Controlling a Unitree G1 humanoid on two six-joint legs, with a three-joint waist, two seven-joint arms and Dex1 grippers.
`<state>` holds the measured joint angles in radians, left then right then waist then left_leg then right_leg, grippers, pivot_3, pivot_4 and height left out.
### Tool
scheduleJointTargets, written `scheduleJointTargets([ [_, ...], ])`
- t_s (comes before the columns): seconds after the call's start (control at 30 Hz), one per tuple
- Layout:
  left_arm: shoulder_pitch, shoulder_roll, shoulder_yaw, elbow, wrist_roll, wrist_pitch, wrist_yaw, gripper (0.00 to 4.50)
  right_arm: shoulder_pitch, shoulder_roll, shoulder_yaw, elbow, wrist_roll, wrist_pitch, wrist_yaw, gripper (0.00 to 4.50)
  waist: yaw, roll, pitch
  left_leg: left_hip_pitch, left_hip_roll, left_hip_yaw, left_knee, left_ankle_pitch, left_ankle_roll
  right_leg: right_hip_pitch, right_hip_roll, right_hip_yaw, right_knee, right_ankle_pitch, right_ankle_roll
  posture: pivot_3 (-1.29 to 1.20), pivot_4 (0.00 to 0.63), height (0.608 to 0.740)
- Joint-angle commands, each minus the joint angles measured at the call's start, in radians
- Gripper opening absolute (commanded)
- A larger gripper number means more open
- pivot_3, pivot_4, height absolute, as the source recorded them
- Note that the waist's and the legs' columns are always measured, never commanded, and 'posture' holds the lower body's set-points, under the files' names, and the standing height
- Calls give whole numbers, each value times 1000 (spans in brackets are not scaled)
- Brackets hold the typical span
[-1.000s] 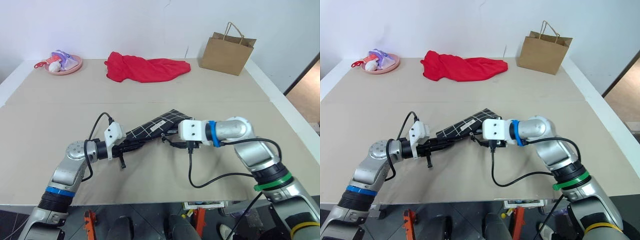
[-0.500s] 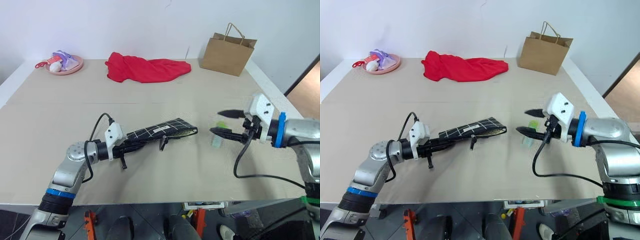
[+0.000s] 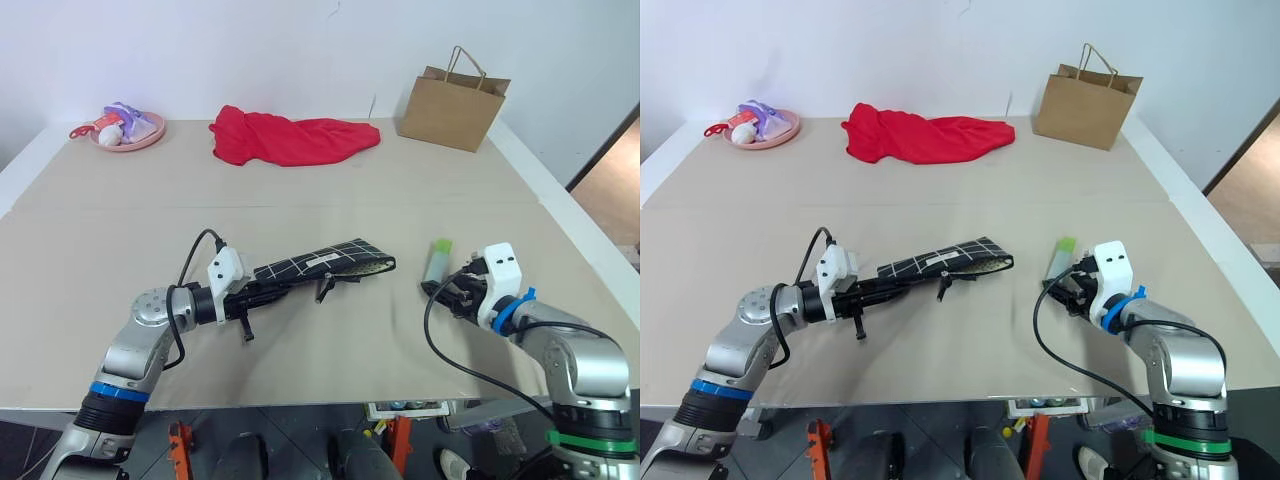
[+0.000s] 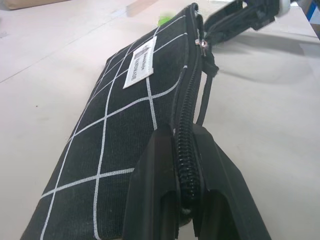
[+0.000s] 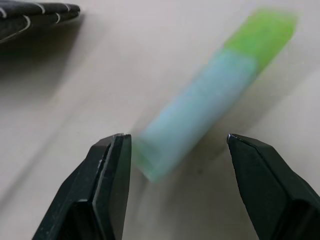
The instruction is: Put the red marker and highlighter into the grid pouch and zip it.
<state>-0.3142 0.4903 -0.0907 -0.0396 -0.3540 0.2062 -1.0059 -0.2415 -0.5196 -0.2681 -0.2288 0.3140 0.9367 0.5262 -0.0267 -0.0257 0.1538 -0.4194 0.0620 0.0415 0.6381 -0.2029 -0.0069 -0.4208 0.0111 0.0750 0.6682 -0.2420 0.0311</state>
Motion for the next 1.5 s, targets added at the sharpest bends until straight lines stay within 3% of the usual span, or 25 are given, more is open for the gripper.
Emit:
scheduleJointTargets([
  [0.03,0,-2,14,-40,-17,5,7,0,-34,158,-61,-67,11,140,-212,3304,0,-1,-1,0,0,-1,0,0,0,0,0,0,0,0,0,0,150,740],
  [0.3,-1,-5,14,-45,-21,11,13,0,-72,262,-5,-114,-16,190,-331,3304,-6,-2,-1,2,0,-1,0,0,0,2,0,0,0,2,-1,0,150,740],
  [0.63,10,-7,10,-55,-22,17,18,0,-60,182,123,-68,-110,115,-354,3304,-19,-2,-1,2,0,0,0,0,0,1,0,0,0,1,-1,0,150,740],
  [0.77,15,-7,10,-59,-22,19,18,0,-67,230,118,-18,-131,89,-405,3304,-20,-4,-2,2,0,-1,0,0,0,1,0,0,0,1,-1,0,150,740],
  [1.0,13,-6,12,-58,-23,22,19,0,-111,439,-46,-34,-78,192,-554,3304,-21,-8,-5,7,0,0,0,0,0,5,0,1,0,-1,-5,0,150,740],
  [1.13,14,-6,12,-58,-24,22,17,0,-137,555,-40,-73,-121,223,-673,3304,-21,-9,-5,7,1,0,-1,0,0,5,0,1,0,-1,-5,0,150,740],
  [1.37,5,-8,7,-48,-21,18,13,0,-117,561,25,-7,-218,150,-756,3304,-22,-9,-6,7,2,-1,-6,0,0,4,1,-1,0,-2,-5,0,150,740],
  [1.47,3,-9,7,-47,-21,17,14,0,-99,557,42,9,-242,104,-767,2459,-22,-11,-7,7,2,-1,-6,0,0,4,1,-1,-1,-3,-6,0,150,740],
  [1.5,4,-8,7,-48,-21,16,14,0,-92,562,39,11,-243,85,-769,1836,-22,-13,-8,8,2,-1,-6,0,0,4,1,-1,-1,-4,-8,0,150,740],
])
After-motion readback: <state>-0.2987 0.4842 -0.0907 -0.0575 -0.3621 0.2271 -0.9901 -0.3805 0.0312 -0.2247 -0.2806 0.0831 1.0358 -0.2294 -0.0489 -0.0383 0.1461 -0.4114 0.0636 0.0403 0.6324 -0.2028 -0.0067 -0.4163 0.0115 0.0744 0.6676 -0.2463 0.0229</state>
